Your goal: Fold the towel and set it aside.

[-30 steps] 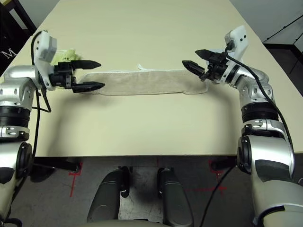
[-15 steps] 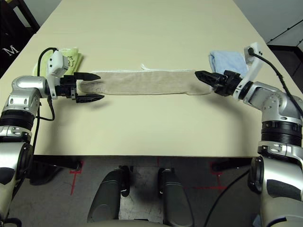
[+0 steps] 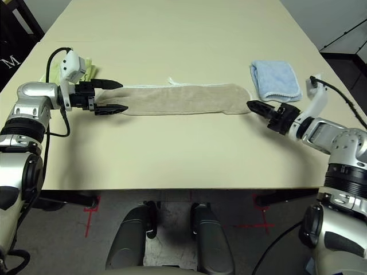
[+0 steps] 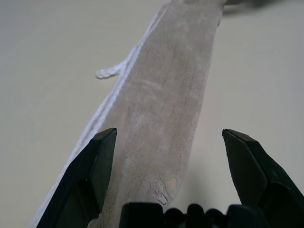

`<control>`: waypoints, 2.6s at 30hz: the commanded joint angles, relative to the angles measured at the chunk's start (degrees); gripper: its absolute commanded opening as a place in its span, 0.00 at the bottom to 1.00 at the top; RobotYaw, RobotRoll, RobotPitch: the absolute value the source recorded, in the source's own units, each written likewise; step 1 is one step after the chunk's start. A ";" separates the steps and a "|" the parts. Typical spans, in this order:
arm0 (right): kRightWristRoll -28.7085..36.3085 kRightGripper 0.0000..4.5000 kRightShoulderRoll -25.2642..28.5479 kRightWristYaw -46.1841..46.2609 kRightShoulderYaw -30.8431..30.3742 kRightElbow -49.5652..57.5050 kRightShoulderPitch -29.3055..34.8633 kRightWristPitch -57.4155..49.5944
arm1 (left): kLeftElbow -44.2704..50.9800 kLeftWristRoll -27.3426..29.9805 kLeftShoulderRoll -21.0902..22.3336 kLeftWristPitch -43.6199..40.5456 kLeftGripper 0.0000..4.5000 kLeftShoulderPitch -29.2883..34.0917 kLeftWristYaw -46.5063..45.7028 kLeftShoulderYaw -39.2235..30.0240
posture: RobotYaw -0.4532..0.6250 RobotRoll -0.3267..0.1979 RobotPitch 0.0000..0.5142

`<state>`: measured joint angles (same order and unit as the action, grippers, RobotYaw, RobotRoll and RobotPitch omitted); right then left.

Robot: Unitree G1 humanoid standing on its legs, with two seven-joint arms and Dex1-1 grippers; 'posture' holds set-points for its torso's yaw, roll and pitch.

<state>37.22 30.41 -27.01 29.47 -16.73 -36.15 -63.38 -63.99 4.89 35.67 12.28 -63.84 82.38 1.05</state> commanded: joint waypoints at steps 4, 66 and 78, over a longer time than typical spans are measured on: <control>-3.42 1.00 -3.05 5.23 -0.78 -9.23 -3.67 7.26 | 1.57 0.19 -0.46 -0.57 1.00 0.62 1.94 -0.13 | 0.47 0.62 0.40; 2.98 0.95 -6.47 15.94 2.66 -7.73 -4.22 4.25 | 10.69 0.98 1.28 -9.00 1.00 3.67 6.82 -0.04 | 0.48 0.62 0.46; 3.01 0.01 -7.06 18.73 3.87 -6.17 -2.31 6.26 | 11.38 1.01 1.38 -9.54 1.00 4.35 7.14 0.10 | 0.47 0.62 0.45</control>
<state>40.59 23.45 -9.24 32.19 -23.03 -39.63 -57.63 -54.06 5.52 36.51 2.96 -60.35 88.81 0.67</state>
